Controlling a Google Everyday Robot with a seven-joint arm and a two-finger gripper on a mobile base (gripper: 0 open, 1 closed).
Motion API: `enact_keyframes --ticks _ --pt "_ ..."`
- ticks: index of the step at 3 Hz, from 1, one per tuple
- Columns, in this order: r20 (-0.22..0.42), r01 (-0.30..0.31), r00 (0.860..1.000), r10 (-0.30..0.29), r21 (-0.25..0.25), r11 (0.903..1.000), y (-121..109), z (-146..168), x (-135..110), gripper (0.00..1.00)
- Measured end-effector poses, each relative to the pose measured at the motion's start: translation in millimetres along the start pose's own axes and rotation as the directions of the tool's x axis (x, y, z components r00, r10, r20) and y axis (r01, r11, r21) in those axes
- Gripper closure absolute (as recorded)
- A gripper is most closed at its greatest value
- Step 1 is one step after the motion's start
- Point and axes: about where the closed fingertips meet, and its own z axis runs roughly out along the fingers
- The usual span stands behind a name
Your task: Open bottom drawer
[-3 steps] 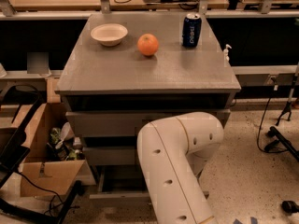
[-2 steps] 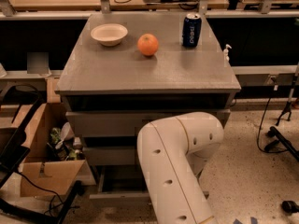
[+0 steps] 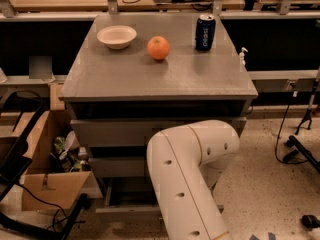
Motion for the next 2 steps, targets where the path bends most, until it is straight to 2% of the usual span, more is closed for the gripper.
enact_keyframes --ticks 1,2 --pt "0.0 0.0 1.0 0.0 0.0 1.0 0.0 0.0 0.0 0.73" --pt "0.0 0.0 1.0 0.0 0.0 1.0 0.0 0.0 0.0 0.51"
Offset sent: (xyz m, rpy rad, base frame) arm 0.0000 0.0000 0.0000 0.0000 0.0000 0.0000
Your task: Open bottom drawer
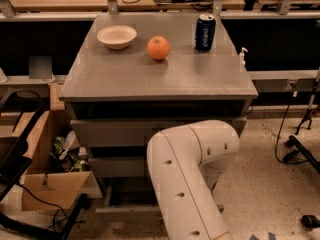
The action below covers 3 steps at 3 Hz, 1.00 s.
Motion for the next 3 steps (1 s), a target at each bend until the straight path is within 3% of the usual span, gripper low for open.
enact_keyframes --ticks 1,2,3 --pt "0.0 0.0 1.0 0.0 0.0 1.0 0.0 0.0 0.0 0.19" --pt "0.0 0.0 1.0 0.0 0.0 1.0 0.1 0.0 0.0 0.0" --pt "0.0 0.0 1.0 0.0 0.0 1.0 -0.1 -0.1 0.1 0.0"
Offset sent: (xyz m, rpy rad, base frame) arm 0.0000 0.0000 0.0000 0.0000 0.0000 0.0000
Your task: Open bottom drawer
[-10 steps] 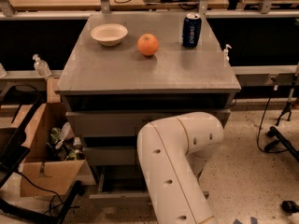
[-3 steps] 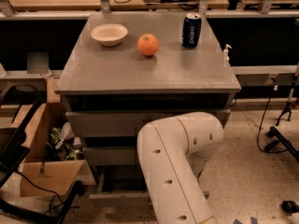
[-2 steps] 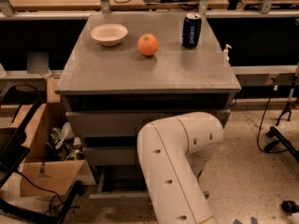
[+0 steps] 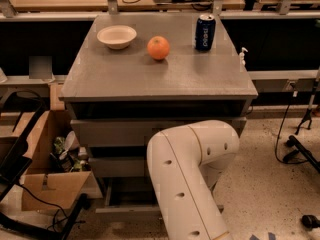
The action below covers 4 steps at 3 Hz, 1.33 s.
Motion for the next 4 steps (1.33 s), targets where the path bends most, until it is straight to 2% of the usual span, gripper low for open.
enact_keyframes --ticks 1,2,3,4 --pt "-0.039 0.045 0.998 -0.042 0.062 0.9971 -36.2 -46.3 16.2 0.02" --pt "-0.065 0.077 0.995 -0.07 0.11 0.991 -68.3 -86.8 33.2 0.25" --pt "-0.067 0.08 0.995 -0.073 0.106 0.9912 -67.4 -86.9 33.7 0.21" --pt "-0.065 0.08 0.995 -0.073 0.106 0.9911 -66.5 -84.9 33.4 0.0"
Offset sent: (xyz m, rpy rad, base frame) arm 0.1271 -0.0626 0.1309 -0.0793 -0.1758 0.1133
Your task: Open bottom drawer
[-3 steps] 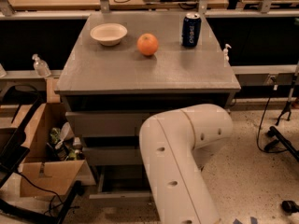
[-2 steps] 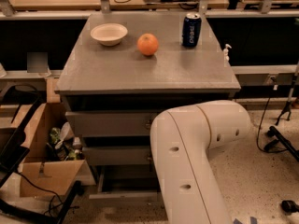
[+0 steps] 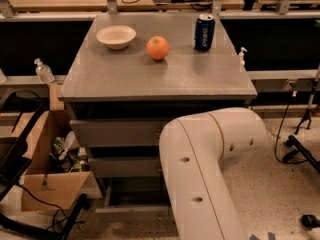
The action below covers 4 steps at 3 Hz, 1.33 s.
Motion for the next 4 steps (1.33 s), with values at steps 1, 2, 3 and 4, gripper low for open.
enact_keyframes --ticks 1,2,3,4 --pt "0.014 -0.005 1.0 0.005 0.015 0.9999 0.3 5.1 -2.4 0.0" --pt "0.083 -0.004 0.997 0.0 0.043 0.9991 3.3 33.1 -11.3 0.0" --pt "0.092 -0.009 0.996 0.005 0.045 0.999 5.3 38.0 -11.1 0.0" --pt "0.092 -0.008 0.996 0.005 0.042 0.9991 6.9 39.3 -11.4 0.27"
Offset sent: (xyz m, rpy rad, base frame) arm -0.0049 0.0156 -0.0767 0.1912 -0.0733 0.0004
